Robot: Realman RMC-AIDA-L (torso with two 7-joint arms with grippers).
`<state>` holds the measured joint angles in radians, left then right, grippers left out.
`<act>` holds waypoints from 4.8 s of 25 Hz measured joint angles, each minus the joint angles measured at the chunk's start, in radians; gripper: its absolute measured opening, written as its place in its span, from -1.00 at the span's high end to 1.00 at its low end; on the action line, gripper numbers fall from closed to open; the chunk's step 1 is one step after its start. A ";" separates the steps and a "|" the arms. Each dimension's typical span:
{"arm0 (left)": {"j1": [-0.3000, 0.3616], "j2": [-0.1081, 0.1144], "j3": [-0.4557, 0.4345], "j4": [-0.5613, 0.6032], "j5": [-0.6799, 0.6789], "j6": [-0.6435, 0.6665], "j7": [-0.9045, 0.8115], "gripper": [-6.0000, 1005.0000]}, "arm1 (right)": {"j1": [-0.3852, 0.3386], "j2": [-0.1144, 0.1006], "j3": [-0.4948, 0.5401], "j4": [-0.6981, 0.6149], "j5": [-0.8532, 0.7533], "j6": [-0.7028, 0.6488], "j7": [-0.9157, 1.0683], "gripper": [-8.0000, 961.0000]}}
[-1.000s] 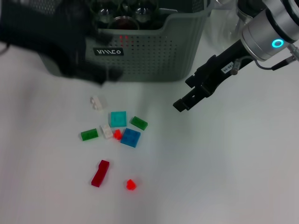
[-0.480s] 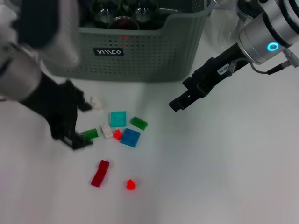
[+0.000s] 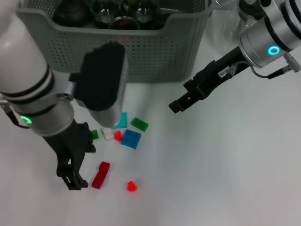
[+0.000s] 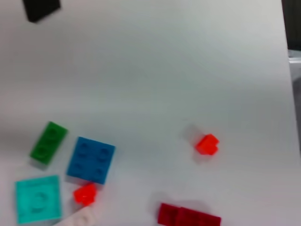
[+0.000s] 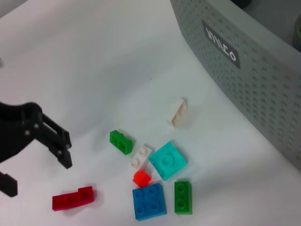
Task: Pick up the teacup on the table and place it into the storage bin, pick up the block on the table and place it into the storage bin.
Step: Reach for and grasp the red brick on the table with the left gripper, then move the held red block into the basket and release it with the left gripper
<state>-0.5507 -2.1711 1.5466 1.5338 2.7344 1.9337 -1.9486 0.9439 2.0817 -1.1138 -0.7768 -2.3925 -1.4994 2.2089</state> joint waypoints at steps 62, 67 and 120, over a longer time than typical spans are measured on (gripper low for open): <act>-0.095 -0.001 0.105 -0.301 -0.034 -0.202 0.033 -0.72 | -0.002 -0.008 0.000 0.017 -0.005 0.025 -0.003 -0.97; -0.094 -0.001 0.105 -0.315 -0.034 -0.214 0.037 -0.72 | -0.001 -0.008 0.000 0.022 -0.005 0.025 -0.003 -0.97; -0.346 0.184 -0.733 -0.439 -0.297 -0.625 -0.440 -0.30 | 0.013 -0.014 -0.014 0.013 -0.005 0.000 -0.035 -0.97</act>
<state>-0.8966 -1.9876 0.8132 1.0944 2.4369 1.3092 -2.3886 0.9569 2.0675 -1.1276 -0.7634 -2.3979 -1.4997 2.1738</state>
